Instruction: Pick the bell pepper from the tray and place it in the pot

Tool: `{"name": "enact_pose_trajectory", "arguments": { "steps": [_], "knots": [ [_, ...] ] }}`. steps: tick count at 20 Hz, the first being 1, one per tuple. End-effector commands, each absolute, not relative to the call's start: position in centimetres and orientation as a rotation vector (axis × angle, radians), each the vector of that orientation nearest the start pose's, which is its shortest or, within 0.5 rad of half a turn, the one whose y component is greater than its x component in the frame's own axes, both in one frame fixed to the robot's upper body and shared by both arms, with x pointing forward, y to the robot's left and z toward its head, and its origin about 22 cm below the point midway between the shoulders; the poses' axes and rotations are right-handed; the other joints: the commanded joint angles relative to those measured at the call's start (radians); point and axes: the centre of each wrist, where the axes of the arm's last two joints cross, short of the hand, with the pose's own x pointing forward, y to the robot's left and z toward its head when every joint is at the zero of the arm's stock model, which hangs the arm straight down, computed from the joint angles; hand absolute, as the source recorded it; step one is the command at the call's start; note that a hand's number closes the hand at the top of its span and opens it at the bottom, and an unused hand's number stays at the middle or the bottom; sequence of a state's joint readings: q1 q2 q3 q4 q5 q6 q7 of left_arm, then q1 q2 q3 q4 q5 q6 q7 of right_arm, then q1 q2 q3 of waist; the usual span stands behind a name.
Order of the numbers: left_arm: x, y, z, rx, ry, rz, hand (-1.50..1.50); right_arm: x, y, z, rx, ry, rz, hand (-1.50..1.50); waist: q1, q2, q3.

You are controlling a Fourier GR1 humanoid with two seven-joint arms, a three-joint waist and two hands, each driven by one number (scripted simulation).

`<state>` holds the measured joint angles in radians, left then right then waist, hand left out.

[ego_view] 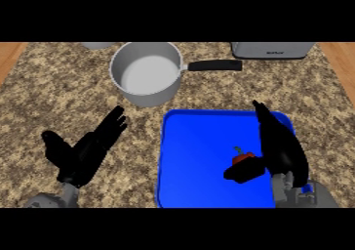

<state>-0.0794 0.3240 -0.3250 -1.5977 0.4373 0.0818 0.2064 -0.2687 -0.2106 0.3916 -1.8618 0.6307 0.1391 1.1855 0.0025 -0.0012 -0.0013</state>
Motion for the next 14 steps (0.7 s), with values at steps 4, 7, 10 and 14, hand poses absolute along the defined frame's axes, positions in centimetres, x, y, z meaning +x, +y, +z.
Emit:
{"name": "enact_pose_trajectory", "arguments": {
  "steps": [4, 7, 10, 14],
  "knots": [
    [23.6, 22.1, 3.5, -0.293, -1.329, -0.157, 0.0, 25.4, -13.1, 10.1, -0.837, -0.729, 0.602, -1.5, 0.006, -0.002, 0.001],
    [24.6, 21.9, 2.6, -0.258, -1.323, -0.144, 0.0, 25.1, -14.4, 7.7, -0.922, -0.632, 0.662, -1.5, -0.005, 0.0, 0.0],
    [24.4, 22.6, 2.2, -0.259, -1.324, -0.141, 0.0, 24.8, -13.4, 7.5, -0.942, -0.636, 0.658, -1.5, -0.004, 0.0, 0.0],
    [23.2, 21.7, 1.7, -0.271, -1.308, -0.151, 0.0, 24.8, -14.3, 8.1, -0.914, -0.623, 0.671, -1.5, -0.002, -0.001, 0.001]
  ]
}}
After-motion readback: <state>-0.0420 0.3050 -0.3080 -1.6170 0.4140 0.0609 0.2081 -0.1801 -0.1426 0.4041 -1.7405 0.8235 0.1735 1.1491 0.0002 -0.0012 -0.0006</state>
